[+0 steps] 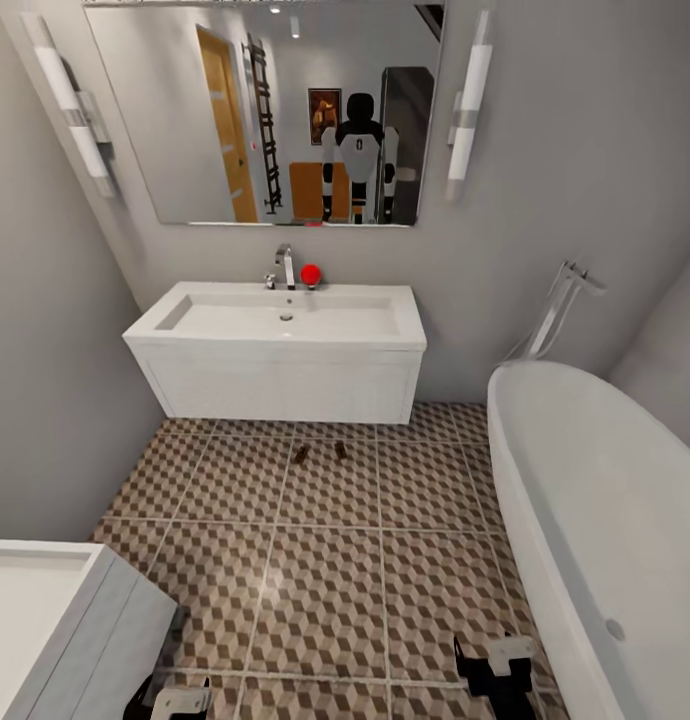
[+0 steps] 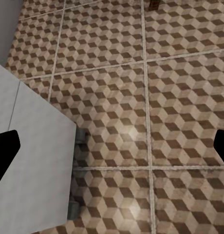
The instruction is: Take the four mousetraps from the cabinet in the bathroom and place them on the bathroom floor. Make sure all four end up on the same floor surface, and ensure that at least two of them are either under or directly next to the same bathroom sink.
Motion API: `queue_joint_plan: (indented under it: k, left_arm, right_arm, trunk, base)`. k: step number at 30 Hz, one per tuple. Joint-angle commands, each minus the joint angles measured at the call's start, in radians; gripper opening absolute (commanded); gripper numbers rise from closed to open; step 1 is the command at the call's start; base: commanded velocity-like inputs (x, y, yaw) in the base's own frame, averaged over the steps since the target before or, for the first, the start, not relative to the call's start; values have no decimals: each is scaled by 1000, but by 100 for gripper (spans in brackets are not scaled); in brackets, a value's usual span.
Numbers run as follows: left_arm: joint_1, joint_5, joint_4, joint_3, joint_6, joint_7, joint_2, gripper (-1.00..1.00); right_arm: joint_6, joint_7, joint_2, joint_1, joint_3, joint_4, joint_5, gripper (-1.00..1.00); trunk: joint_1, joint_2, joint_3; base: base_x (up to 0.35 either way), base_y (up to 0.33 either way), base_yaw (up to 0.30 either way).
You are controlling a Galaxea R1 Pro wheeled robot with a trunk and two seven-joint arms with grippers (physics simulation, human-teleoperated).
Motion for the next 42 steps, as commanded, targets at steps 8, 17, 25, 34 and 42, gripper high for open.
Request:
queue_joint_plan:
  k: [8,17,25,34,42]
  left_arm:
    - [0,4,4,-8,-5,4,-1,100]
    - [0,4,4,-8,-5,4,-1,100]
    - [0,4,4,-8,-5,4,-1,100]
    - [0,4,4,-8,-5,4,-2,100]
    - [0,4,4,-8,-5,4,-2,100]
  right_arm:
    - [-1,-6,0,0,9,0,-3,100]
    - [-1,-6,0,-1,9,0,-3,100]
    - [-1,-6,0,-1,9,0,-4,100]
    - [-1,-6,1,-1,9,0,-3,100]
    - [-1,-6,1,0,9,0,-3,100]
  trunk:
    - [1,-2,11]
    - [1,-2,26]
    - [1,-2,39]
    - [1,-2,54]
    - [1,-2,67]
  base:
    - [0,0,0]
    - [0,0,0]
    - [0,0,0]
    - [0,0,0]
    - [0,0,0]
